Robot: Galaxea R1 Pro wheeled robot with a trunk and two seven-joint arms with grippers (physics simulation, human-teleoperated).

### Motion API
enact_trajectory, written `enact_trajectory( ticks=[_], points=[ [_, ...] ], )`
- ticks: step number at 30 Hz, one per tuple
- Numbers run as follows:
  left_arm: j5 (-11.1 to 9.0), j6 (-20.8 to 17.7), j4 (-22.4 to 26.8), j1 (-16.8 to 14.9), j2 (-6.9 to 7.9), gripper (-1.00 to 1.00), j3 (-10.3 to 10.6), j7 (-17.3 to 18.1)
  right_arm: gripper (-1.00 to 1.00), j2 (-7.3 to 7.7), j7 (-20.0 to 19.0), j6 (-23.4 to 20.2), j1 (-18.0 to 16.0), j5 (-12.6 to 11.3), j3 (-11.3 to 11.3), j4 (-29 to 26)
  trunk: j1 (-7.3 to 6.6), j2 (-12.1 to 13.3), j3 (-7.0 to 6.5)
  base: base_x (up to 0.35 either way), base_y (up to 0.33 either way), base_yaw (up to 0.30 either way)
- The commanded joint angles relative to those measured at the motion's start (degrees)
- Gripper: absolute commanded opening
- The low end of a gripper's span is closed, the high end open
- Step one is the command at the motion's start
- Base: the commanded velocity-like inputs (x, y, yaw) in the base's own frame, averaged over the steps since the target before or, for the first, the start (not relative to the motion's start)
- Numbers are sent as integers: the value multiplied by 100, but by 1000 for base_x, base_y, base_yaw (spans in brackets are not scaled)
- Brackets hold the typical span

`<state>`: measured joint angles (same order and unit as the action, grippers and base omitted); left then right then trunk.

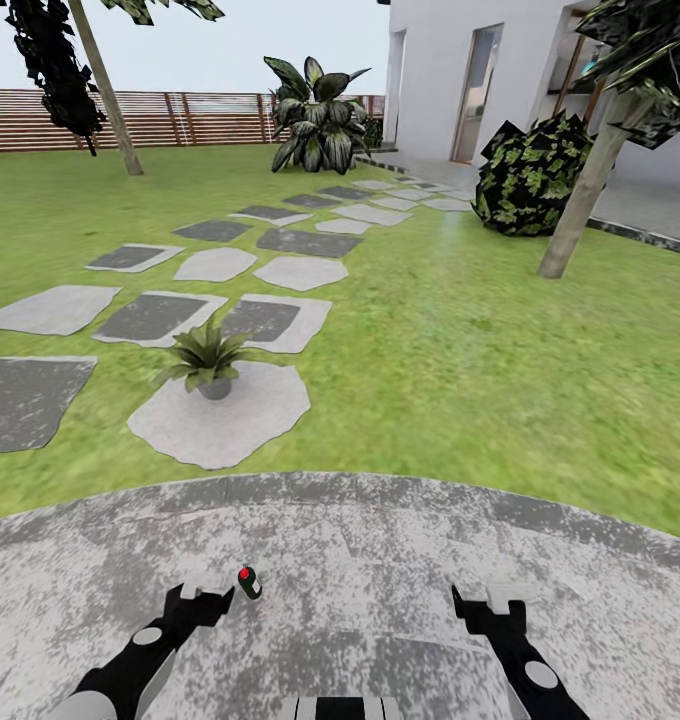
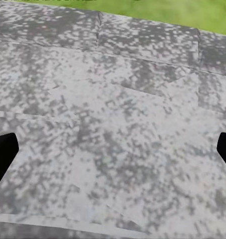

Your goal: Pick up the pesticide atomizer in the garden and spray insectifuge to fully cover both potted plants in the garden.

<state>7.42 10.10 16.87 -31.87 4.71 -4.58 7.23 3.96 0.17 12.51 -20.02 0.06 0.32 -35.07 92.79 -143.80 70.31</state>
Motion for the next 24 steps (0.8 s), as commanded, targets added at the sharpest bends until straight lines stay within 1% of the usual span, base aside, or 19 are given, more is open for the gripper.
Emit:
enact_trajectory(
  ticks=[1, 2, 4, 8, 9, 11, 16, 20, 24],
  points=[
    [59, 20, 8, -3, -4, 100, -84, 29, 100, 0, 1, 20, -2, -2, 3, -12, -1, -1, 4, 0, 0, 0],
    [59, 20, 10, -3, -2, 100, -104, 28, 100, 0, 1, 19, -2, -1, 1, -24, -1, -1, 4, 0, 0, 0],
    [58, 21, 16, -3, -3, 100, -247, 25, 100, 0, 1, 16, -2, 2, -4, -127, -1, -1, 4, 0, 0, 0],
    [59, 22, 31, -3, 4, 100, -414, 24, 100, 0, 1, 15, -2, 2, -10, -297, -1, -1, 4, 0, 0, 0],
    [26, 55, -3, 22, -29, 100, -447, 49, 100, 33, 6, -19, -2, 17, -8, -328, -1, -1, 4, 0, 0, 0],
    [-38, 120, 13, 22, -58, 100, -500, 29, 100, 8, 16, -36, -2, 14, -1, -393, -1, -1, 4, 0, 0, 0],
    [-30, 238, 52, 23, -58, 100, -466, 21, 100, -16, 23, 46, -2, 10, 0, -554, -1, -1, 4, 0, 0, 0],
    [-144, 368, 27, 23, -58, 100, -470, 14, 100, 28, 20, 112, -2, 9, -10, -683, -1, -1, 4, 0, 0, 0],
    [-208, 497, 0, 23, -58, 100, -466, 0, 100, 40, 19, 125, -2, 11, -13, -812, -1, -1, 4, 0, -16, 0]
  ],
)
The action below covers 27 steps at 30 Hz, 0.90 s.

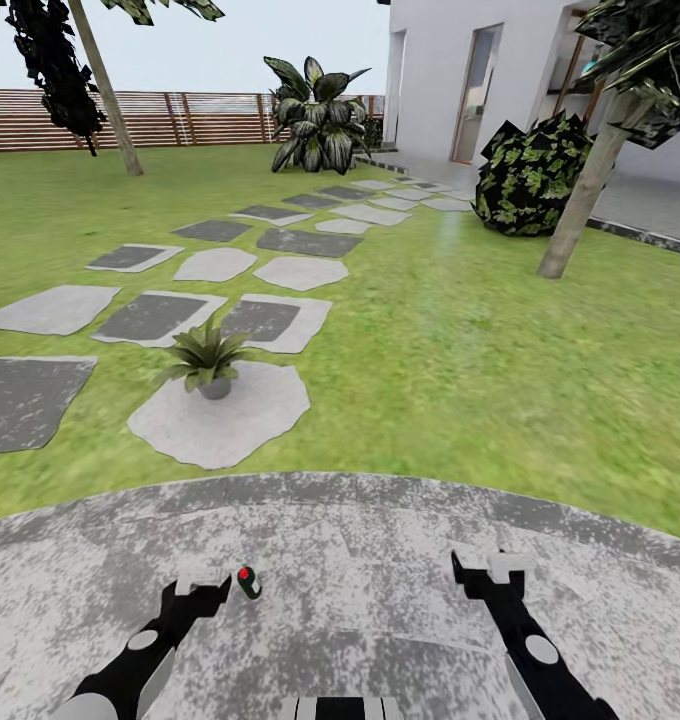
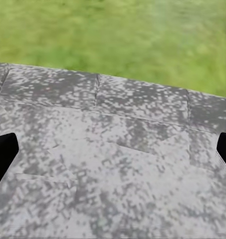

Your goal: Pick up the pesticide atomizer in the garden and spray insectifuge to fully cover both potted plants in the garden.

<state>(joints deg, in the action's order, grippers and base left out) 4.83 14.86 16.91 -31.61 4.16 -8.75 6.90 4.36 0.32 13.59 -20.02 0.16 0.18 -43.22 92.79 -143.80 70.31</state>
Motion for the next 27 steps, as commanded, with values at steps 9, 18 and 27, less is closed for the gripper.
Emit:
enact_trajectory(
  ticks=[9, 18, 27],
  points=[
    [37, 309, -13, -3, -3, 100, -47, -21, 100, 3, 3, 21, -2, 0, 0, -28, -1, -1, 4, 0, -218, 0],
    [35, 439, -13, -3, -3, 100, -47, -23, 100, 3, 3, 21, -2, -3, 0, -28, -1, -1, 4, 0, -269, 48],
    [29, 447, -13, -3, -3, 100, -47, -30, 100, 3, 3, 17, -2, -2, 0, -29, -1, -1, 4, 0, -270, 254]
  ],
)
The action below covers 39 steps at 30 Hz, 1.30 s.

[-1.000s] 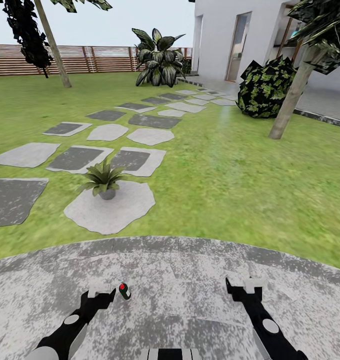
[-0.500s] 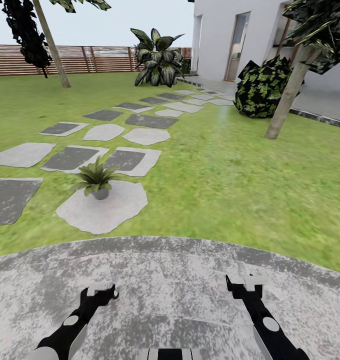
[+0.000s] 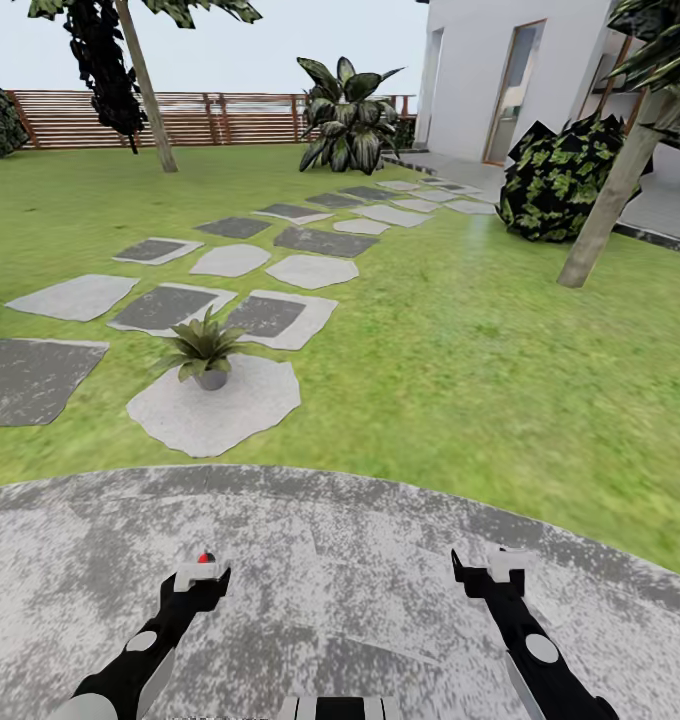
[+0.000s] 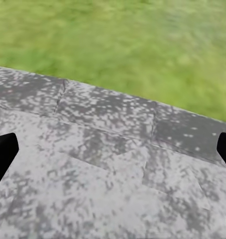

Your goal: Pick up the pesticide atomizer in the garden and spray insectifuge to fully cover both potted plants in the garden.

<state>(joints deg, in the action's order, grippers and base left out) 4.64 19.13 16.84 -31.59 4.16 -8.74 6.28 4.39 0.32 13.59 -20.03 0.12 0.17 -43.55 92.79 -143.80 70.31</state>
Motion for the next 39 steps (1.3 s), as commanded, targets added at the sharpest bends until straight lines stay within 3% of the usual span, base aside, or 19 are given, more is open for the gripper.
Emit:
enact_trajectory(
  ticks=[1, 15, 27, 39],
  points=[
    [47, 20, -5, -5, -3, 100, -49, 32, 100, 1, 3, 16, -1, 0, 0, 3, -1, -1, 4, 0, -232, 276],
    [46, 20, -5, -5, -5, 100, -51, 31, 100, 1, 3, 20, -1, -1, 0, -4, -1, -1, 4, 9, -34, 277],
    [46, 20, -5, -5, -12, 100, -49, 31, 100, 1, 3, 19, -1, -2, 0, -4, -1, -1, 4, 206, -174, 272],
    [46, 22, -5, -5, -12, 100, -49, 31, 100, -3, -1, -2, -1, 4, -17, -4, -1, -1, 4, 174, -144, 30]
  ],
)
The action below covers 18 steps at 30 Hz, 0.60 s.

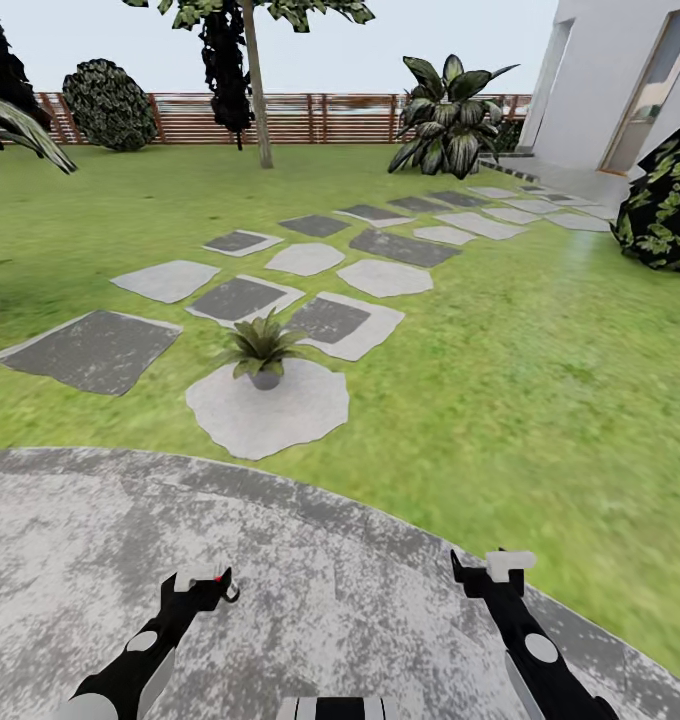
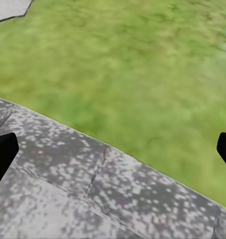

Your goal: Pick up the pesticide atomizer in the garden and spray insectifuge to fully cover both potted plants in the garden.

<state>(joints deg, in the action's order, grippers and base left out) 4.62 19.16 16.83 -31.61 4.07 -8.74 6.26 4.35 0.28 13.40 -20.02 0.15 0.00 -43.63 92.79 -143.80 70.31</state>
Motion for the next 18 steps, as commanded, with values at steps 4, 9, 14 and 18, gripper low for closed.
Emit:
enact_trajectory(
  ticks=[4, 9, 14, 18],
  points=[
    [48, 18, -6, -3, -3, 100, -51, 33, 100, -1, 0, 18, -2, 2, -6, 3, -1, -1, 4, 10, -7, 0],
    [48, 18, -9, -3, -3, 100, -50, 32, 100, 3, 1, 30, -2, -3, -9, 3, -1, -1, 4, 2, -66, 0],
    [31, 18, -5, -3, -3, 100, -53, 30, 100, 4, 1, 31, -2, -5, 11, 3, -1, -1, 4, -57, -233, 0],
    [-141, 25, -5, -3, -3, 100, -52, 33, 100, 4, 0, 31, -2, -5, 13, 3, -1, -1, 4, -33, -87, 0]
  ],
)
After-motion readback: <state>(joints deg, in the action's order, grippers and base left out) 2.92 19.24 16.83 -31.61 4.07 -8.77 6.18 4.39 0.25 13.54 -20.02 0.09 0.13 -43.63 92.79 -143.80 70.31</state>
